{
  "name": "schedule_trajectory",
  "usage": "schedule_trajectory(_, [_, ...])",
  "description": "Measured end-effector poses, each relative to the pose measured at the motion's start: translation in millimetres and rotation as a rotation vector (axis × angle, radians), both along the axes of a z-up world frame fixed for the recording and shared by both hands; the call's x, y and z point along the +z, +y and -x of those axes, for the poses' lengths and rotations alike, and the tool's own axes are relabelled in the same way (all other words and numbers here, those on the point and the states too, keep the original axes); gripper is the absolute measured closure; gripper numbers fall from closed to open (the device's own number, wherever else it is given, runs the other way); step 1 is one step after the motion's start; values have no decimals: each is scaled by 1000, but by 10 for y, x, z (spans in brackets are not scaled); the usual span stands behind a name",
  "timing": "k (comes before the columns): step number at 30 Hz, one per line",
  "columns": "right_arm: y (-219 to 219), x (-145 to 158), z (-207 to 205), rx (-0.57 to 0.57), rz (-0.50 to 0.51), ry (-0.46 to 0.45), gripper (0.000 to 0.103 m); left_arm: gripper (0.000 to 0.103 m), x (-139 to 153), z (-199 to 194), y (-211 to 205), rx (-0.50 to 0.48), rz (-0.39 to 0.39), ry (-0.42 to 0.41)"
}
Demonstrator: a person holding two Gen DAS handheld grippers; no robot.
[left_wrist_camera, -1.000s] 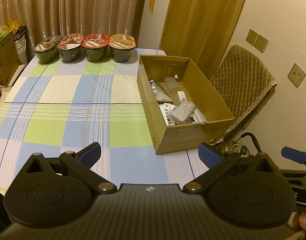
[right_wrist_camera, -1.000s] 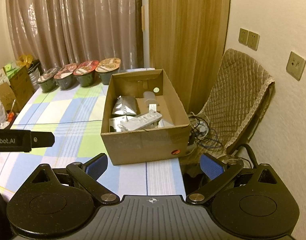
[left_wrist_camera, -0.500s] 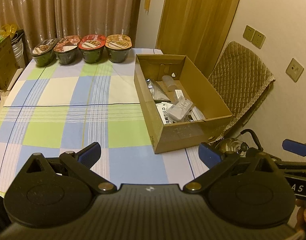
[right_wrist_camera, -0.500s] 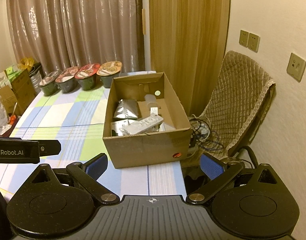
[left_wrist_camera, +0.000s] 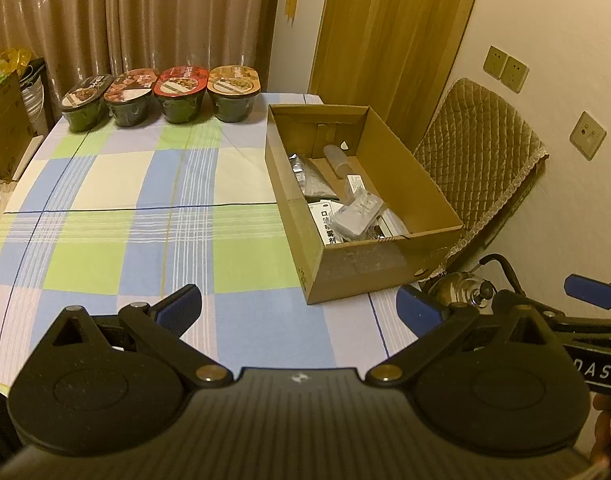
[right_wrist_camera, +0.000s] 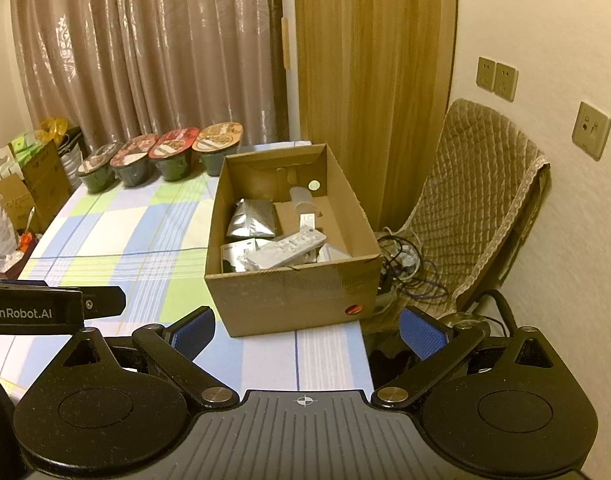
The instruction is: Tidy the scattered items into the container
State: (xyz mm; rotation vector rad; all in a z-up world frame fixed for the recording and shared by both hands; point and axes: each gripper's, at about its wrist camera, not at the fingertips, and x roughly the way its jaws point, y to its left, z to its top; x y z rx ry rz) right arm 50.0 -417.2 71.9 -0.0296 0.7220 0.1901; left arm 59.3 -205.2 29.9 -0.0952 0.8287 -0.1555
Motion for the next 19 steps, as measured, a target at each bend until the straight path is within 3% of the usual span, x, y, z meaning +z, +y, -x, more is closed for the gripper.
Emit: schedule_trajectory(19, [97,-19,7,8,9,10,0,1,-36,4,77,15,51,-14])
